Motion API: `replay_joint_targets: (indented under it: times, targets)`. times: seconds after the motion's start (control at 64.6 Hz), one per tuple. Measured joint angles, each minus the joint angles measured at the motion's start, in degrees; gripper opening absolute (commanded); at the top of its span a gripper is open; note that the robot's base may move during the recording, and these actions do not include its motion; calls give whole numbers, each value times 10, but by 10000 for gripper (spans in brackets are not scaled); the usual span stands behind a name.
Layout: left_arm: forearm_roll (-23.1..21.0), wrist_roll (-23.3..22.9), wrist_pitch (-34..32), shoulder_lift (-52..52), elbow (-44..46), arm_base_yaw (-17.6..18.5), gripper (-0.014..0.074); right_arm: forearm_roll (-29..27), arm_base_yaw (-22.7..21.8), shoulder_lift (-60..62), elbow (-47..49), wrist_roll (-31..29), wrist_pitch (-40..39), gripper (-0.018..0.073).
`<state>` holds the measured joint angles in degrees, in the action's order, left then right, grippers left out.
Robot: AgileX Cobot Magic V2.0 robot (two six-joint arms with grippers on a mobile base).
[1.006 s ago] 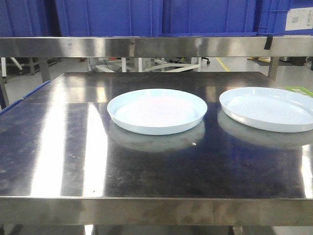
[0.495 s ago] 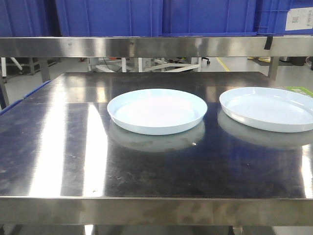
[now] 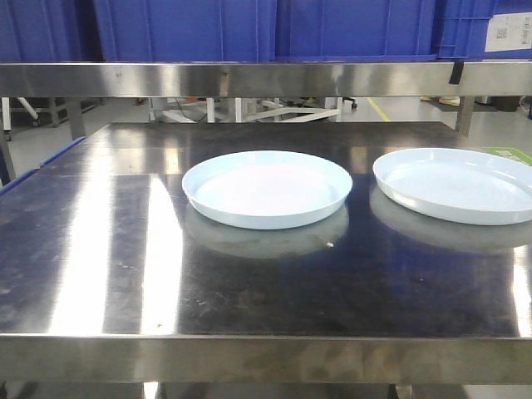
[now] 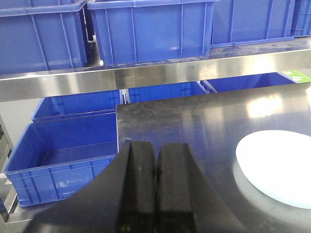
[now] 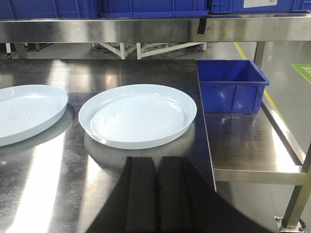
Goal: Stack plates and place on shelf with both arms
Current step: 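Raise the left gripper away from the plate and withdraw, then lower the right gripper onto the rim of the other white plate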
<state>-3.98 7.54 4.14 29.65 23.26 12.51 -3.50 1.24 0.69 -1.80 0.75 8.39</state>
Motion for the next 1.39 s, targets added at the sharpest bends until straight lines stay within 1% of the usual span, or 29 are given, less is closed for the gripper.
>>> replay_joint_targets:
  times: [0.232,0.356,0.526,0.789,0.913,1.161,1.393]
  targets:
    - [0,0,0,0,0,0,83,-3,0,0,0,0,-18,57]
    - [0,0,0,0,0,0,83,-34,0,0,0,1,-26,57]
    - [0,0,0,0,0,0,83,-65,0,-37,42,2,17,57]
    - [0,0,0,0,0,0,83,-71,0,-218,146,2,95,57]
    - [0,0,0,0,0,0,83,-71,0,-306,192,2,116,57]
    - [0,0,0,0,0,0,83,-71,0,-461,278,3,125,57]
    - [0,0,0,0,0,0,83,-71,0,-579,354,3,130,57]
